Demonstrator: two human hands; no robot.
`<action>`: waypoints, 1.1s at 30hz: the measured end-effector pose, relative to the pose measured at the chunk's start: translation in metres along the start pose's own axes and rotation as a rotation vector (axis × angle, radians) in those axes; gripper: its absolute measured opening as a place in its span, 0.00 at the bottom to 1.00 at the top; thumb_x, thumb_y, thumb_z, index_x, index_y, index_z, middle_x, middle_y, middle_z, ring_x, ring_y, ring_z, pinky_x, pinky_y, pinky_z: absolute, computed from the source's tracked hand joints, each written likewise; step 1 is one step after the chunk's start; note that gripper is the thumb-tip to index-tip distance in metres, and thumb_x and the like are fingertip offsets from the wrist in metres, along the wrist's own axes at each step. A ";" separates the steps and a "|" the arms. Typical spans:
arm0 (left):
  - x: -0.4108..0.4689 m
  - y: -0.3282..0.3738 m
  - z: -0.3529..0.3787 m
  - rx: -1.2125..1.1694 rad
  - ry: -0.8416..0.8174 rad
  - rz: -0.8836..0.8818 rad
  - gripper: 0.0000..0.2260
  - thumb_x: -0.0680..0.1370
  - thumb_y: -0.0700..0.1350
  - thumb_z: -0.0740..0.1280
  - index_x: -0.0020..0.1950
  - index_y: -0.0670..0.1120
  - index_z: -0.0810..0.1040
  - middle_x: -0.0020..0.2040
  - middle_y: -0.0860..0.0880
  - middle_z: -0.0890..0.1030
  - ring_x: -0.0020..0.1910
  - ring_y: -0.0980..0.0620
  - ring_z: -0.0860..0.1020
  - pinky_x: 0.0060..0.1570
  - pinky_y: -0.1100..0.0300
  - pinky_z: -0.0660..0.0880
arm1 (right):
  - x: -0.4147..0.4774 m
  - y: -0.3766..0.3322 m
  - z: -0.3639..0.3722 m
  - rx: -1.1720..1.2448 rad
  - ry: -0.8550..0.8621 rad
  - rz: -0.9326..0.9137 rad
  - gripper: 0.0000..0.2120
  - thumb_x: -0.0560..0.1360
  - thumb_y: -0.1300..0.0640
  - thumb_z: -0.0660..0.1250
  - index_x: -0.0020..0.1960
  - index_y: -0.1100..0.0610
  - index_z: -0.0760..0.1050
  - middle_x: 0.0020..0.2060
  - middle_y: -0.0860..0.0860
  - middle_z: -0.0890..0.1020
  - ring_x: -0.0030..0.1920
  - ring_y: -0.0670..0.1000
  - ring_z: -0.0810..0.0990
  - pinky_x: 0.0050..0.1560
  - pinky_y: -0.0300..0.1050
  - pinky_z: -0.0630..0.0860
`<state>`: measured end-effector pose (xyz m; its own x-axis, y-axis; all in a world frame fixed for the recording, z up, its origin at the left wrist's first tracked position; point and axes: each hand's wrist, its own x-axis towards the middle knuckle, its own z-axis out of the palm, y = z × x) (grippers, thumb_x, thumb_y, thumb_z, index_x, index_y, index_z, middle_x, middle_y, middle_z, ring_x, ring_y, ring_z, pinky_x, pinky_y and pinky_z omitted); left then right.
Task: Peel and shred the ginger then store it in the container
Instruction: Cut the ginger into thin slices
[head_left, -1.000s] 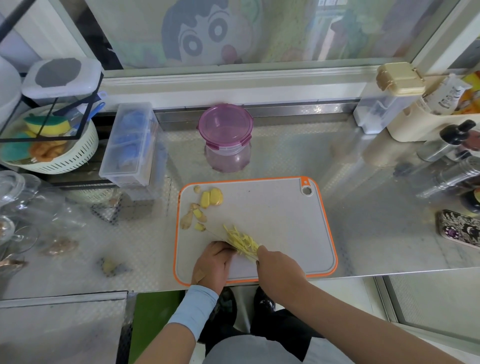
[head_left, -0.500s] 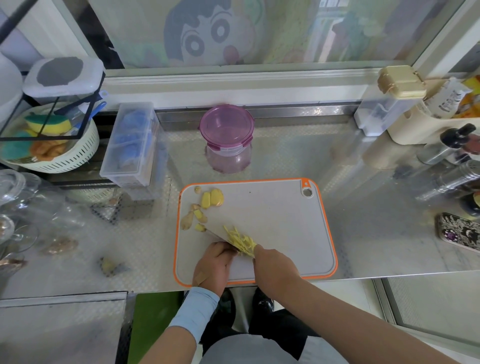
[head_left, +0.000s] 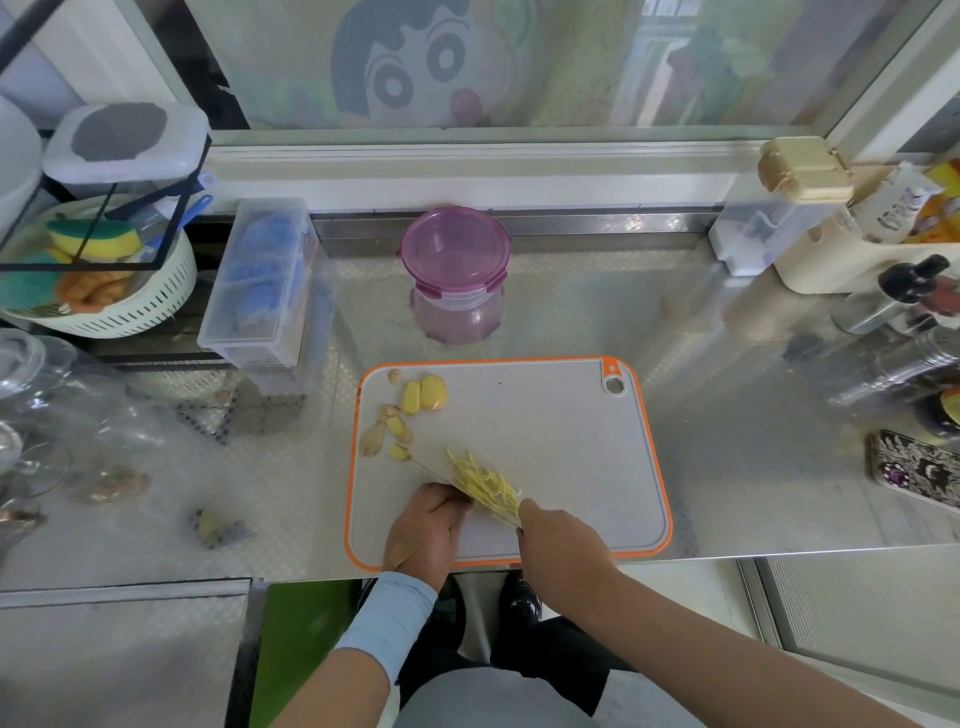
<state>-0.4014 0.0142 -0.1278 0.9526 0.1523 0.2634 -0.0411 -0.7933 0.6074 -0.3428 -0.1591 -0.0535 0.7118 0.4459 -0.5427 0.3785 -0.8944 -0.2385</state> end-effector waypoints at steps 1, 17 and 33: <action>0.000 0.000 0.000 0.001 -0.008 -0.012 0.12 0.76 0.44 0.61 0.45 0.43 0.84 0.50 0.51 0.78 0.51 0.52 0.75 0.49 0.64 0.71 | 0.002 -0.002 -0.001 -0.001 -0.005 0.003 0.10 0.80 0.61 0.58 0.61 0.57 0.65 0.37 0.50 0.72 0.36 0.55 0.74 0.34 0.45 0.71; -0.003 -0.002 0.001 0.038 -0.017 -0.015 0.11 0.76 0.42 0.62 0.45 0.42 0.83 0.48 0.47 0.81 0.51 0.49 0.75 0.50 0.62 0.71 | -0.004 0.000 -0.001 0.009 0.025 -0.014 0.09 0.80 0.60 0.59 0.59 0.56 0.64 0.33 0.49 0.69 0.31 0.51 0.71 0.26 0.43 0.64; -0.004 0.000 0.001 0.055 0.008 -0.048 0.12 0.76 0.45 0.62 0.47 0.45 0.84 0.49 0.49 0.82 0.51 0.51 0.76 0.49 0.65 0.72 | 0.017 -0.021 -0.006 0.038 -0.004 -0.008 0.12 0.79 0.62 0.57 0.62 0.57 0.65 0.37 0.51 0.70 0.38 0.57 0.73 0.37 0.47 0.70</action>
<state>-0.4051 0.0127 -0.1293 0.9507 0.1957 0.2405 0.0219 -0.8161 0.5776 -0.3352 -0.1322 -0.0524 0.7064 0.4531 -0.5437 0.3616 -0.8914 -0.2731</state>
